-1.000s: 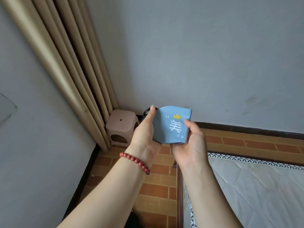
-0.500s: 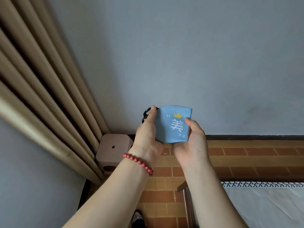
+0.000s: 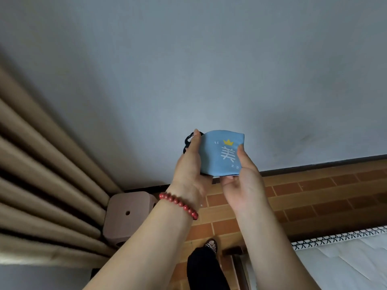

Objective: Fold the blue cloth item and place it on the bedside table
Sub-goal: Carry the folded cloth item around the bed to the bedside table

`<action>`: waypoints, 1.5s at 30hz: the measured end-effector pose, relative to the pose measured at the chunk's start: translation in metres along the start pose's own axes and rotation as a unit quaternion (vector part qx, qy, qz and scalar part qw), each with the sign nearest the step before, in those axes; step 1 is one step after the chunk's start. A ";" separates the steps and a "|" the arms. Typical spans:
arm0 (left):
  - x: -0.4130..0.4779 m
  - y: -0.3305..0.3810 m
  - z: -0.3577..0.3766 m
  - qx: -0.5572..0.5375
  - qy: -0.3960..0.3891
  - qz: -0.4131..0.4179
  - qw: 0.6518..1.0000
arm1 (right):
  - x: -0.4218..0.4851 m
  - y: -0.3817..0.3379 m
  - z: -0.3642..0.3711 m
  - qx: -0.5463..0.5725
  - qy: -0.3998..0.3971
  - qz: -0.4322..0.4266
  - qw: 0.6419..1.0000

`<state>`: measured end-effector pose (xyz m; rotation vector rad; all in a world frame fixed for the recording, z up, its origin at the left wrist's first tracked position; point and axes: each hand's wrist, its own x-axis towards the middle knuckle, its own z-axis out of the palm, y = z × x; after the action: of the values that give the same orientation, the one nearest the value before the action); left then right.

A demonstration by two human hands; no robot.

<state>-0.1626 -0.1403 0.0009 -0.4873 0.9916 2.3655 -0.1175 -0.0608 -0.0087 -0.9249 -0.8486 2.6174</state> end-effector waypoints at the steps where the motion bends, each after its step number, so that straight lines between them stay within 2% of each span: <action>1: 0.013 0.001 0.007 -0.001 -0.007 -0.001 1.000 | 0.012 -0.006 0.002 0.004 0.002 -0.005 1.000; 13: 0.152 -0.008 0.129 0.012 -0.092 -0.037 0.995 | 0.143 -0.113 0.020 0.057 0.010 -0.091 0.994; 25: 0.240 -0.028 0.210 0.080 -0.144 -0.123 0.979 | 0.211 -0.177 0.025 0.146 0.119 -0.163 0.969; 30: 0.263 -0.037 0.240 0.108 -0.197 -0.147 0.963 | 0.228 -0.200 0.021 0.178 0.141 -0.213 0.950; 34: 0.276 -0.056 0.259 0.119 -0.228 -0.198 0.946 | 0.232 -0.213 0.011 0.211 0.174 -0.243 0.931; 38: 0.279 -0.088 0.284 0.130 -0.252 -0.261 0.923 | 0.234 -0.237 -0.015 0.241 0.208 -0.265 0.910; 45: 0.286 -0.157 0.339 0.180 -0.274 -0.300 0.896 | 0.243 -0.291 -0.073 0.277 0.236 -0.303 0.881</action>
<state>-0.3398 0.2952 -0.0041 0.0348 0.8237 1.5756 -0.2502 0.3012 -0.0022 -0.8787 -0.1803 1.8084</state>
